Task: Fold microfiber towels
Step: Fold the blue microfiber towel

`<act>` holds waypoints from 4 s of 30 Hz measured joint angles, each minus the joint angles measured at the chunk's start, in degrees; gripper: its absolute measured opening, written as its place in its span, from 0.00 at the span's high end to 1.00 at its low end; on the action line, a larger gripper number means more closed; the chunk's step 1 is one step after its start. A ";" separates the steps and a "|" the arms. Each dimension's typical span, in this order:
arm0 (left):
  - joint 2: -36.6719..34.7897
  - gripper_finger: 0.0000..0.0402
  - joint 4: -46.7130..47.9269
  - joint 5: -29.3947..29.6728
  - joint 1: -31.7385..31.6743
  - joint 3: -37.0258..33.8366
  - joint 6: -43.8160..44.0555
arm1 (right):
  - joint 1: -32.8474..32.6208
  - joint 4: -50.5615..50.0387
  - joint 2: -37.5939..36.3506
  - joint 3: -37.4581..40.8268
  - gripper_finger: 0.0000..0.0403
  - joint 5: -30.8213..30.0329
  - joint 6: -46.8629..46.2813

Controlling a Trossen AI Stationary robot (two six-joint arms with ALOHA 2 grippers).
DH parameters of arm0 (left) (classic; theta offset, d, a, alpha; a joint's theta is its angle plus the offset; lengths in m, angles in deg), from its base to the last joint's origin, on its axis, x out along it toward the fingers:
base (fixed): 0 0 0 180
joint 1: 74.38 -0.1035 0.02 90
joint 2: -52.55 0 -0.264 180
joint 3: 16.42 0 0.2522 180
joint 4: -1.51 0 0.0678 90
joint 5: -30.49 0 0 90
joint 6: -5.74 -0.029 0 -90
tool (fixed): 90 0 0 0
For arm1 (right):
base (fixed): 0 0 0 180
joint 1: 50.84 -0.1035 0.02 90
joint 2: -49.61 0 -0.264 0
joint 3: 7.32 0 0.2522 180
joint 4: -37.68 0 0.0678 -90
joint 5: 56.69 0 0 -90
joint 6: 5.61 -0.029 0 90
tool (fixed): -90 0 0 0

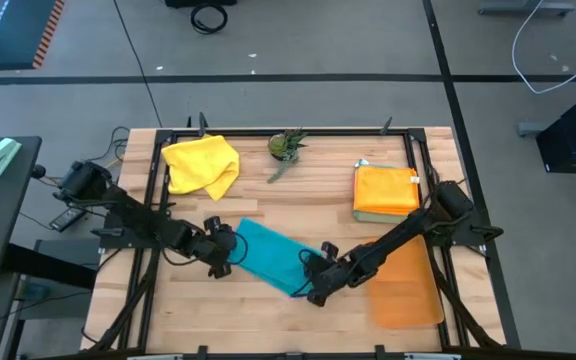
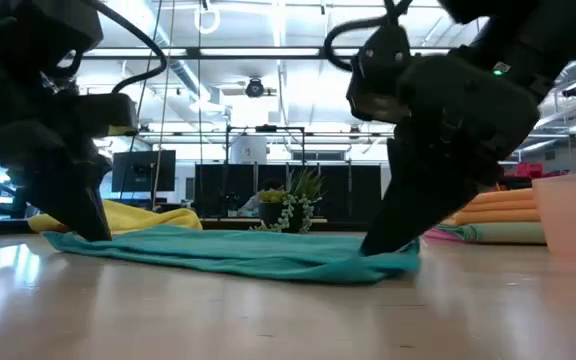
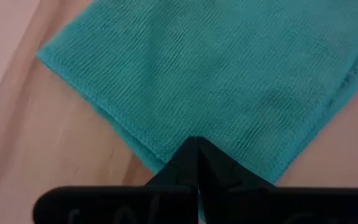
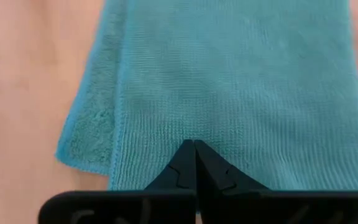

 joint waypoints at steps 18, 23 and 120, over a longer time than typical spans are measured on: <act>-1.50 0.98 -0.01 0.07 13.04 7.53 -13.74 | -0.81 -13.26 -14.42 0.20 0.95 -0.55 9.26; -1.32 0.86 3.16 0.34 13.87 7.43 -19.18 | -3.91 -12.93 -12.41 0.17 0.90 -5.43 11.21; -5.82 0.99 21.04 6.11 8.59 7.44 -6.73 | -1.62 13.42 -1.19 -1.36 0.99 8.53 8.10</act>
